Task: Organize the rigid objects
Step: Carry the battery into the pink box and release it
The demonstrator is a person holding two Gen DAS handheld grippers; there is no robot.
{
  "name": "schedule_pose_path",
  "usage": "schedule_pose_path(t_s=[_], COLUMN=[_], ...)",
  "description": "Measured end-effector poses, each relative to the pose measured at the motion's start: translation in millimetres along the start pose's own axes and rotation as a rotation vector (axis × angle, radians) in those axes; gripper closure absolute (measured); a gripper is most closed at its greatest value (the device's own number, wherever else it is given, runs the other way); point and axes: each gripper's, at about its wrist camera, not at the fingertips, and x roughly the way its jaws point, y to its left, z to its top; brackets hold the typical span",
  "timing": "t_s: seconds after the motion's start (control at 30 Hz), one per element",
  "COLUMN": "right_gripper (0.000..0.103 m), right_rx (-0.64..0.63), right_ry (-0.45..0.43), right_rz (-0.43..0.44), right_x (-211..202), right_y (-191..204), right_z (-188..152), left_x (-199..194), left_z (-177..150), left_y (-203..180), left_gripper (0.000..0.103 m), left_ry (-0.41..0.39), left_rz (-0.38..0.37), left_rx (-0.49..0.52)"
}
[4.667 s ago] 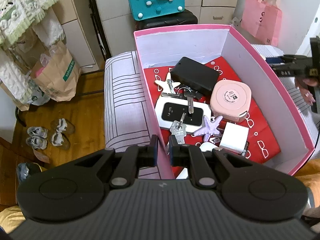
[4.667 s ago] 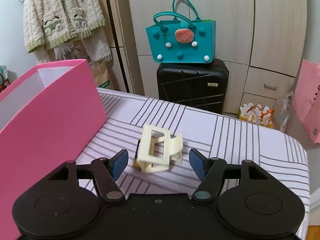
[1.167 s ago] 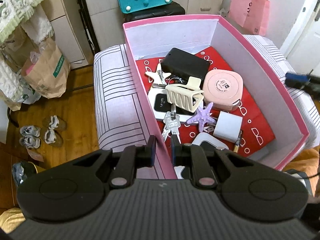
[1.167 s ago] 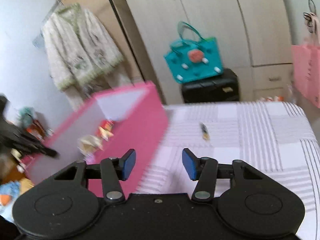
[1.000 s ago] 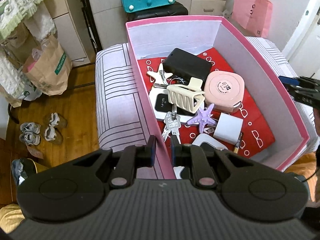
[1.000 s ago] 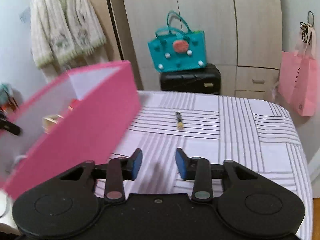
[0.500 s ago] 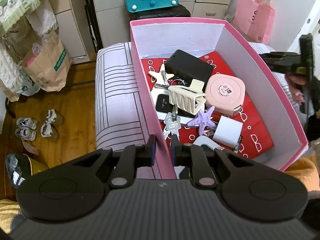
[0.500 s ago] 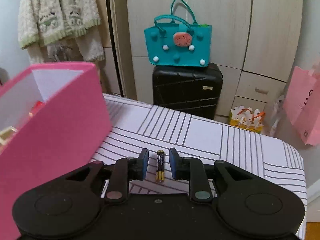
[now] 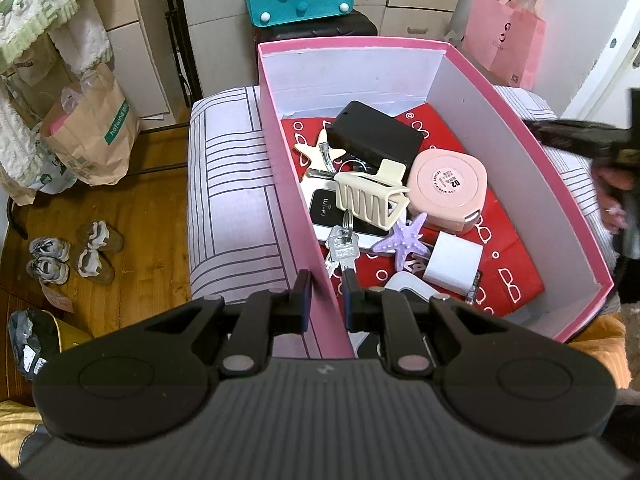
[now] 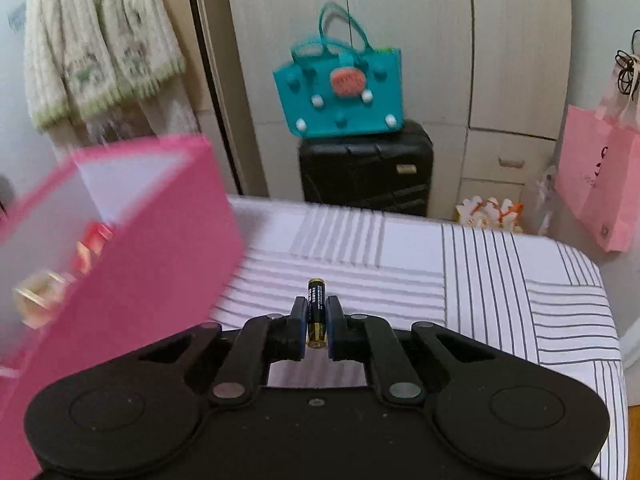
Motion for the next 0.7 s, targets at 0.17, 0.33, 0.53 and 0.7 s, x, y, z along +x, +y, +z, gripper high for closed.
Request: schedule_pose_path(t_s=[0.17, 0.33, 0.53, 0.7], right_gripper=[0.092, 0.092, 0.092, 0.092], right_rx=[-0.028, -0.142, -0.218, -0.235], right_ry=[-0.091, -0.067, 0.062, 0.095], right_rz=[0.167, 0.365, 0.355, 0.438], right_x=[-47, -59, -37, -51], right_y=[31, 81, 118, 129], right_z=[26, 38, 18, 16], left_x=[0, 0, 0, 0], left_z=[1, 1, 1, 2], left_y=[-1, -1, 0, 2], left_gripper=[0.089, 0.089, 0.089, 0.089], left_ry=[0.001, 0.002, -0.001, 0.007], left_rz=[0.006, 0.011, 0.010, -0.001], left_rx=[-0.002, -0.007, -0.013, -0.025])
